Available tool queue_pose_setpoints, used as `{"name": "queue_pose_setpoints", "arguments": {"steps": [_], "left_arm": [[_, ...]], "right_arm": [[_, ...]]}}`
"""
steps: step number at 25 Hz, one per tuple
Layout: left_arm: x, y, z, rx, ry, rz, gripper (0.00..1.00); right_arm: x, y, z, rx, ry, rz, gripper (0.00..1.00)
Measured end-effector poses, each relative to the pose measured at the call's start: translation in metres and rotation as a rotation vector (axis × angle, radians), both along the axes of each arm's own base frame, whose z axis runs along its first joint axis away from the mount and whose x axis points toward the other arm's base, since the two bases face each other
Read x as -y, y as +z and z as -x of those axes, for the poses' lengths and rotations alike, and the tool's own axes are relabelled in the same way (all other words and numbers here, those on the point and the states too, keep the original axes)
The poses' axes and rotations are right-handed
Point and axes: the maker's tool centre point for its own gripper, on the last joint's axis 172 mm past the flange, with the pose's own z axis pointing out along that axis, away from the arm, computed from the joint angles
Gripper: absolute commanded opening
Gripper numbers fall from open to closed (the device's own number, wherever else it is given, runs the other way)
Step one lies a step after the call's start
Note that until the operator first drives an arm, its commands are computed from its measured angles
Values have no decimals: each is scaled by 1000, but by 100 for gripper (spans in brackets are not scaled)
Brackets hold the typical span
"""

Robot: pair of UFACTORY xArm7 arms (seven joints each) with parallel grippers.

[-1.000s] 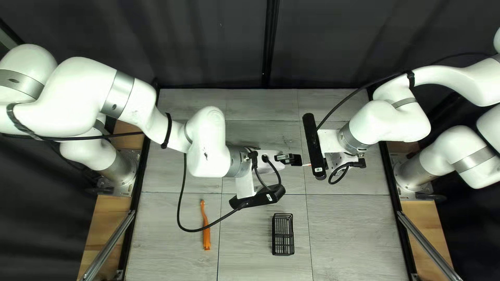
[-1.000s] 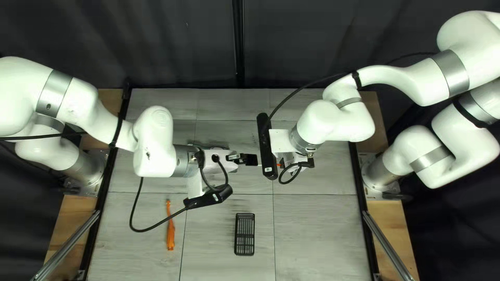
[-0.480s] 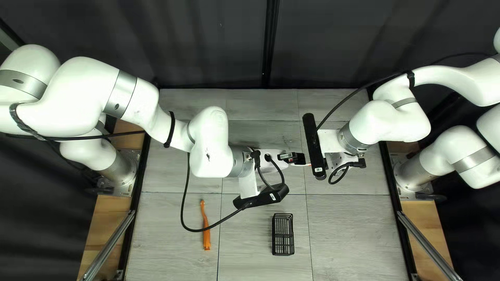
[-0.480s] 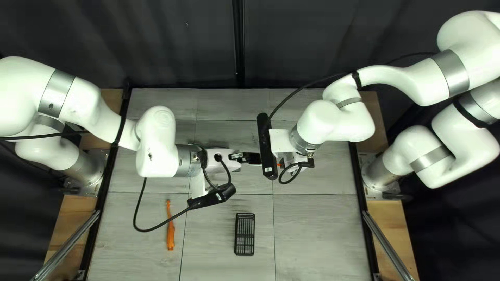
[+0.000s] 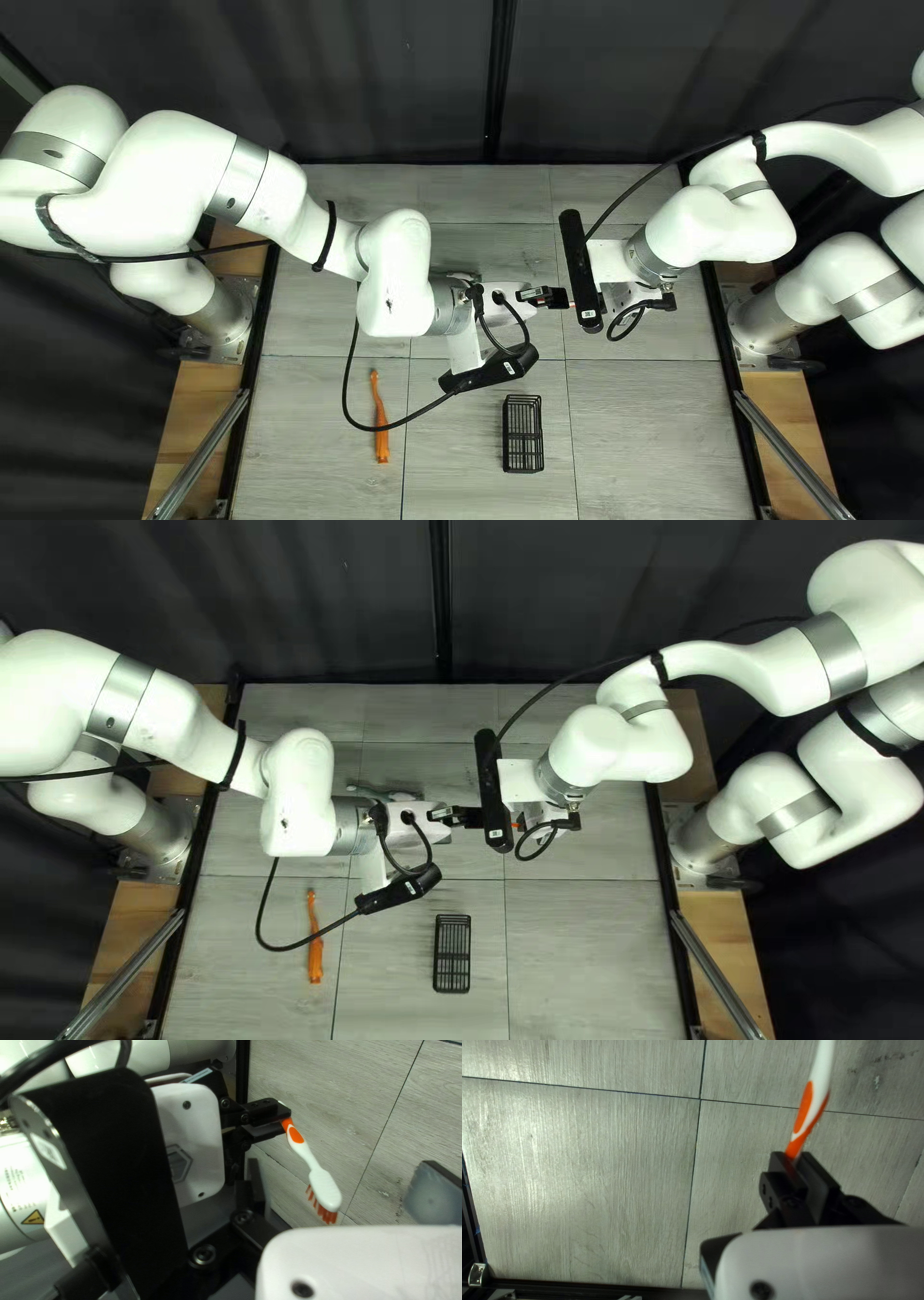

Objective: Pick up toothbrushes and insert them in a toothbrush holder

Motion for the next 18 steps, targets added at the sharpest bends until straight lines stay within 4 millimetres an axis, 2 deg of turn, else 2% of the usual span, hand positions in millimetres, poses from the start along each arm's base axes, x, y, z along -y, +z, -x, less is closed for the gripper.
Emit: {"name": "queue_pose_setpoints", "arguments": {"steps": [9,18], "left_arm": [[-5,0,-2,2,10,2,100],[-3,-4,-4,4,21,17,96]], "right_arm": [[0,0,0,0,0,0,0],[0,0,0,0,0,0,0]]}}
